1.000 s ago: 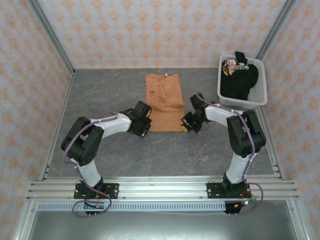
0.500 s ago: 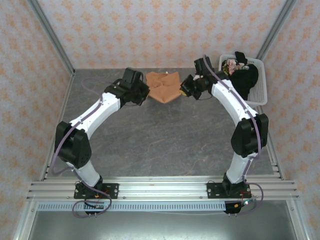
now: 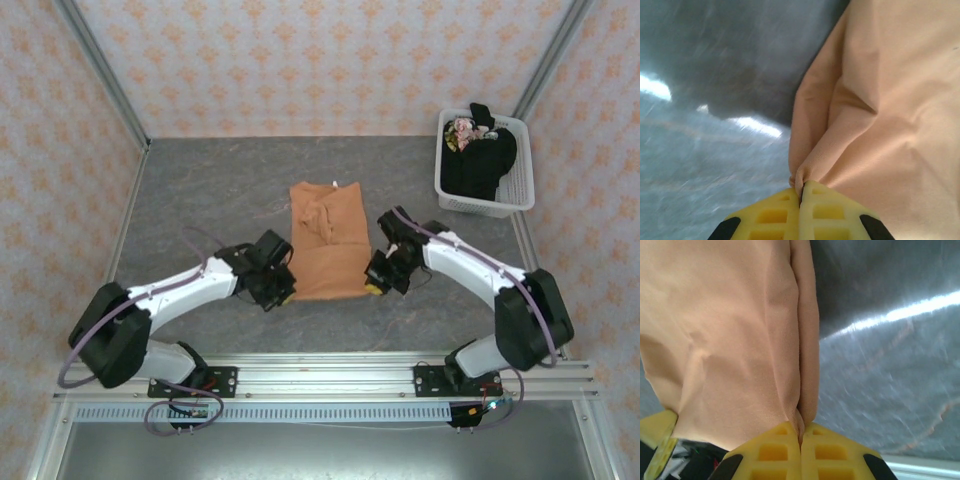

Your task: Fold and stack the t-shirts

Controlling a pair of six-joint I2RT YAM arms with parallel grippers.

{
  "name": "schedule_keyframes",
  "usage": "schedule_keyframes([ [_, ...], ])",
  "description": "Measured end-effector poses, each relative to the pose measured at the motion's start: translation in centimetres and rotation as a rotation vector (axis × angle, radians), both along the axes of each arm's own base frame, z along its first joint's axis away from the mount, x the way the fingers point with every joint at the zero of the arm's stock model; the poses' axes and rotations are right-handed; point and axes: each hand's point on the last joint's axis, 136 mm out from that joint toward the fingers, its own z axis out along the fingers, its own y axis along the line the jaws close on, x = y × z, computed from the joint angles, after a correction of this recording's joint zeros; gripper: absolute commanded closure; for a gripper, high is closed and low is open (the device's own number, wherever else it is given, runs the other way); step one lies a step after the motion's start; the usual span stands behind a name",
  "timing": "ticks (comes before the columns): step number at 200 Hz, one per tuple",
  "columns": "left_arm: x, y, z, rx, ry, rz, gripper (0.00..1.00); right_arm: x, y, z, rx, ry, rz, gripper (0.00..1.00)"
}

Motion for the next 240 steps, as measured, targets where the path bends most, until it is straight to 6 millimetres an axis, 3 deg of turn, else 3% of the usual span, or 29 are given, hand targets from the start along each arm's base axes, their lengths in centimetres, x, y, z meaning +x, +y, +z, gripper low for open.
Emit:
schedule_keyframes([
  [19, -2.2, -0.2, 0.8, -0.013, 0.002, -0.044, 1.00, -2.9, 0.2, 0.4, 0.015, 0.029, 0.052, 1.00],
  [37, -2.9, -0.6, 2.7, -0.047, -0.033, -0.065, 1.00, -4.5, -0.1, 1.7, 0.034, 0.030, 0.070, 1.00],
  [62, -2.3, -1.0, 6.2, -0.082, -0.087, -0.059, 1.00, -4.9, -0.2, 4.0, 0.065, 0.000, 0.053, 1.00],
  [90, -0.4, -2.0, 9.7, -0.117, -0.153, -0.036, 1.00, -3.4, 0.4, 6.6, 0.091, -0.030, 0.013, 1.00],
  [123, 3.4, -2.1, 11.8, -0.118, -0.181, 0.047, 1.00, 1.6, 0.8, 9.9, 0.123, -0.092, -0.077, 1.00],
  [151, 7.8, -1.1, 12.2, -0.106, -0.176, 0.148, 1.00, 6.3, 0.6, 10.9, 0.131, -0.105, -0.157, 1.00],
  [184, 14.2, -0.5, 11.7, -0.091, -0.148, 0.223, 1.00, 12.4, 0.5, 9.7, 0.121, -0.073, -0.233, 1.00],
  [222, 22.4, -0.1, 8.8, -0.076, -0.114, 0.280, 1.00, 21.3, 0.5, 6.8, 0.117, -0.059, -0.324, 1.00],
  [240, 26.4, -0.1, 6.6, -0.077, -0.100, 0.297, 0.87, 26.0, 0.2, 4.9, 0.102, -0.073, -0.369, 1.00],
])
